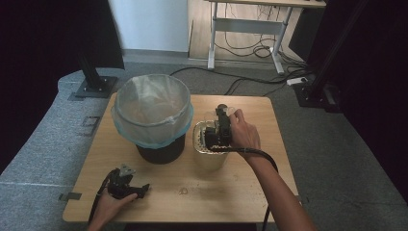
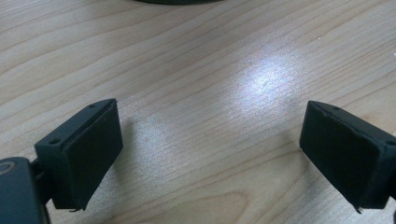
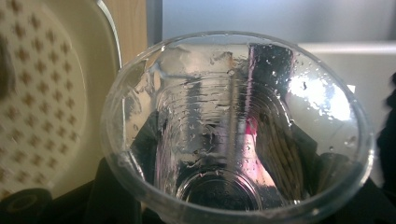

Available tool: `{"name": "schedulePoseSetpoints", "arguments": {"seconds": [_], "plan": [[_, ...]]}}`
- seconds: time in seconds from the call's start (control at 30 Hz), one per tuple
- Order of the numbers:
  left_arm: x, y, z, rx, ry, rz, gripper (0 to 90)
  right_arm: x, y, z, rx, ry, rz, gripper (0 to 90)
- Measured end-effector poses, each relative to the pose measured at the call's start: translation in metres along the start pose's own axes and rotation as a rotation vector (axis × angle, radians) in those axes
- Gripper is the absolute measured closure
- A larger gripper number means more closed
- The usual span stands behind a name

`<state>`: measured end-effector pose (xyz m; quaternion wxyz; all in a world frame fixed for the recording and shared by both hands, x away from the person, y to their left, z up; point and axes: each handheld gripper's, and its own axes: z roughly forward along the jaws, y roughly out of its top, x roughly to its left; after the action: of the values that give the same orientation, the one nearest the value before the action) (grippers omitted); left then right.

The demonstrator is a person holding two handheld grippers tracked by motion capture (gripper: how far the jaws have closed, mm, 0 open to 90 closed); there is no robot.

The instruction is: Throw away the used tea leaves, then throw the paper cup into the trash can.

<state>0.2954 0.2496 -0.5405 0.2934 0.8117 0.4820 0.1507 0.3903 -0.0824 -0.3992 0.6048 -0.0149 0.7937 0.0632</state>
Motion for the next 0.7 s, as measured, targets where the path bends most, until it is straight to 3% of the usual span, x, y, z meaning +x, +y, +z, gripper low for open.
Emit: {"name": "schedulePoseSetpoints", "arguments": {"seconds": [0.07,0.1,0.2,0.3,0.33,0.37,0.43,0.57,0.7], "plan": [[0.0,0.0,0.0,-0.001,0.001,-0.001,5.6,-0.004,-0.005,-0.003,-0.032,0.032,0.147,46.3],[0.0,0.0,0.0,-0.002,0.001,-0.001,5.6,-0.006,-0.008,-0.004,-0.047,0.047,0.198,46.3],[0.0,0.0,0.0,-0.002,0.002,-0.001,5.5,-0.012,-0.016,-0.006,-0.097,0.127,0.412,46.1],[0.0,0.0,0.0,-0.003,0.002,-0.001,5.6,-0.018,-0.028,-0.007,-0.186,0.236,0.714,46.1],[0.0,0.0,0.0,-0.003,0.002,-0.001,5.5,-0.02,-0.031,-0.007,-0.21,0.257,0.779,46.1],[0.0,0.0,0.0,-0.004,0.002,-0.001,5.6,-0.022,-0.035,-0.007,-0.243,0.287,0.875,46.0],[0.0,-0.001,0.0,-0.005,0.002,-0.001,5.6,-0.025,-0.042,-0.006,-0.279,0.325,0.999,46.0],[0.0,-0.001,0.0,-0.006,0.003,-0.001,5.7,-0.031,-0.047,-0.007,-0.321,0.348,1.083,45.9],[0.0,0.0,0.0,-0.007,0.002,-0.002,5.5,-0.051,-0.046,-0.017,-0.408,0.358,1.165,45.9]]}}
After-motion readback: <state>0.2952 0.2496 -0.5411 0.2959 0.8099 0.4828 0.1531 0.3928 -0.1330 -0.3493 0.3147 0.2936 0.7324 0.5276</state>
